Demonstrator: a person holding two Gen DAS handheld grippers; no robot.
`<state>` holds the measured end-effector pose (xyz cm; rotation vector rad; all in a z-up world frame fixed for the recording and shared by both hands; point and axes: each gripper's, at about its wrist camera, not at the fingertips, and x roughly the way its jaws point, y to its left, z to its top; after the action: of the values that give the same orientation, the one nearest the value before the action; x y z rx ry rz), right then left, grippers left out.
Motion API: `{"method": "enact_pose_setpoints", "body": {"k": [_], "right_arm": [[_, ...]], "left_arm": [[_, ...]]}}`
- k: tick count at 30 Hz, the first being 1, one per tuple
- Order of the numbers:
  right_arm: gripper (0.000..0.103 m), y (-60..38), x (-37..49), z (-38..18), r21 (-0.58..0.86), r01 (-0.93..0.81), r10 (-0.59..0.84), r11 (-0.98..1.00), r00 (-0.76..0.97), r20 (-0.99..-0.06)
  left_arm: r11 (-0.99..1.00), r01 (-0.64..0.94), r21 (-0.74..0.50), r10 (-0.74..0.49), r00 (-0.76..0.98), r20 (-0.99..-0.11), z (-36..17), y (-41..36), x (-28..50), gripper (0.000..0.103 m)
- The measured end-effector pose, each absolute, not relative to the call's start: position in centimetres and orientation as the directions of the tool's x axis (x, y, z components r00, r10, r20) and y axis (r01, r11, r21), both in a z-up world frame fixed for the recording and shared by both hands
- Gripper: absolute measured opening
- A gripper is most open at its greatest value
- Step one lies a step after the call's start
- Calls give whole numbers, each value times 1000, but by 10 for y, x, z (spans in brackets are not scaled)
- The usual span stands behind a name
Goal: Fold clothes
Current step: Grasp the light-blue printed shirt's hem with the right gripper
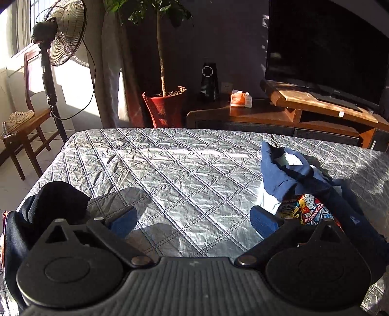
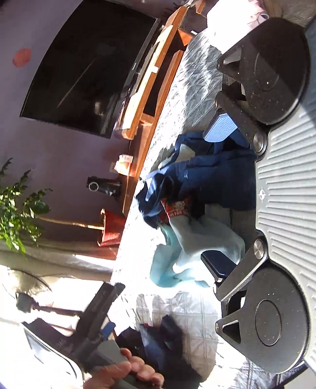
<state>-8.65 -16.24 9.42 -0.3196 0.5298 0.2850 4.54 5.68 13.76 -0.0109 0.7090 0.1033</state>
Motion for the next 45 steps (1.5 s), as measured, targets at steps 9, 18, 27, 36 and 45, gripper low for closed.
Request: {"method": "enact_pose_setpoints", "body": {"k": [9, 18, 27, 36, 45], "right_arm": [[64, -70, -64, 50, -277, -486, 206, 829, 725, -657], [6, -95, -35, 29, -133, -415, 194, 900, 655, -731], [5, -169, -64, 98, -139, -322, 169, 936, 762, -626], [59, -217, -128, 174, -247, -306, 140, 919, 842, -522], [48, -185, -107, 140, -62, -464, 295, 884, 655, -696]], "left_arm": [[995, -101, -15, 65, 741, -669, 145, 71, 60, 99], [994, -99, -49, 41, 746, -665, 144, 76, 61, 100], [996, -61, -60, 6, 747, -665, 144, 70, 60, 100], [995, -61, -76, -6, 742, -670, 142, 65, 61, 100], [997, -17, -80, -42, 735, -676, 140, 56, 63, 100]]}}
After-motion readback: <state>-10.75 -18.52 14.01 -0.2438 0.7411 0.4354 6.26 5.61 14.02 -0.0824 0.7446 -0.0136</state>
